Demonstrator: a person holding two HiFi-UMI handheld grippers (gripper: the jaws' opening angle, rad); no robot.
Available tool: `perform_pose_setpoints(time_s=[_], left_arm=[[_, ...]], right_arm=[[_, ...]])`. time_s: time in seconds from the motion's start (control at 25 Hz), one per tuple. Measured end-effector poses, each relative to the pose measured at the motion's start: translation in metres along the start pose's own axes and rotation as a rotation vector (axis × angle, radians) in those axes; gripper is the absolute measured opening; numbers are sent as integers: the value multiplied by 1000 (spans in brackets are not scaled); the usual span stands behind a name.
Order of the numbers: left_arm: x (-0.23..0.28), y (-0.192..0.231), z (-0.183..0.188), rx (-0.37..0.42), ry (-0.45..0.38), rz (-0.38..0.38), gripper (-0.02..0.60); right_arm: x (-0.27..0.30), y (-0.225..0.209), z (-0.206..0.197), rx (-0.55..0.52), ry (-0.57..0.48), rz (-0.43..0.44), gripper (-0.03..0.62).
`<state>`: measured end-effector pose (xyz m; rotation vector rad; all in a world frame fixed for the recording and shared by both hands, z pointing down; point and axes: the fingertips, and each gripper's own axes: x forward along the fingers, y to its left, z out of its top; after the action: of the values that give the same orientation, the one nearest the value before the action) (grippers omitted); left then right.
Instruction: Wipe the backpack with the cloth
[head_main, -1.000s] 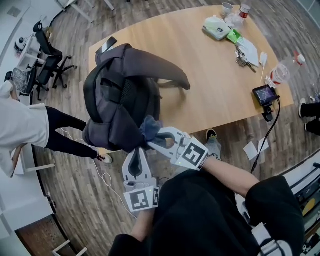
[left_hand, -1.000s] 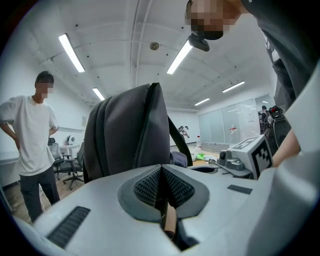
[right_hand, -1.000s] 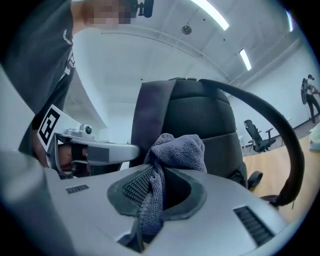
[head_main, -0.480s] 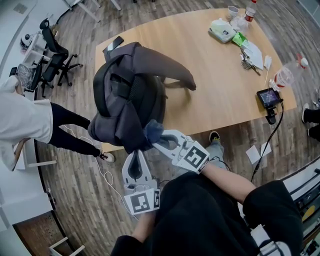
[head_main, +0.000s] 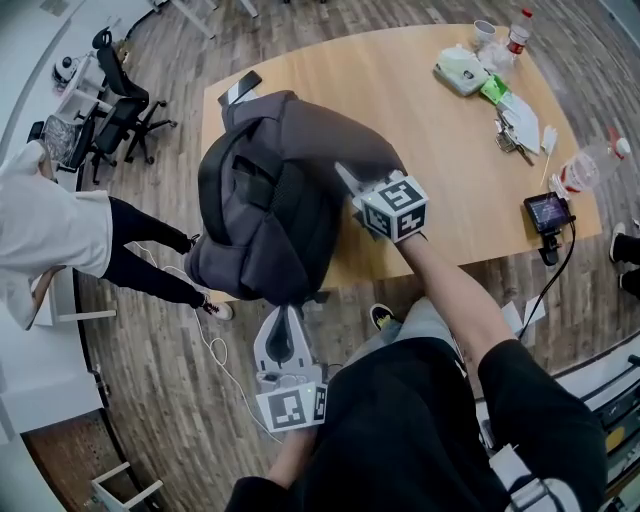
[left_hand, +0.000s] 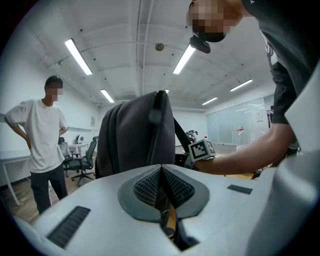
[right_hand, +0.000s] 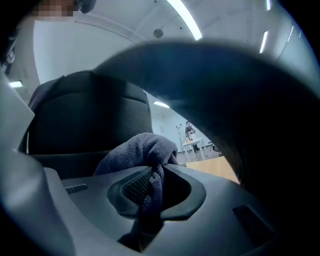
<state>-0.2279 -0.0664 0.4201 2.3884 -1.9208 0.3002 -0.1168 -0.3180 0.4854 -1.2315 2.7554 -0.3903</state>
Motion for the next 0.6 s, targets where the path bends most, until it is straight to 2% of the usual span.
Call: perform_pose_setpoints(time_s=[0.12,0.24,0.6], left_arm=[[-2,1,1,-4,6,15,18],[-4,4,2,-13,7,28,18],[-3,6,-3,-41,9,-35,18]], right_arm=[[17,-8,7,-37,15,28,60],[5,6,2,-53,7,62,58],[-90,130,-18,-87,7,177,58]])
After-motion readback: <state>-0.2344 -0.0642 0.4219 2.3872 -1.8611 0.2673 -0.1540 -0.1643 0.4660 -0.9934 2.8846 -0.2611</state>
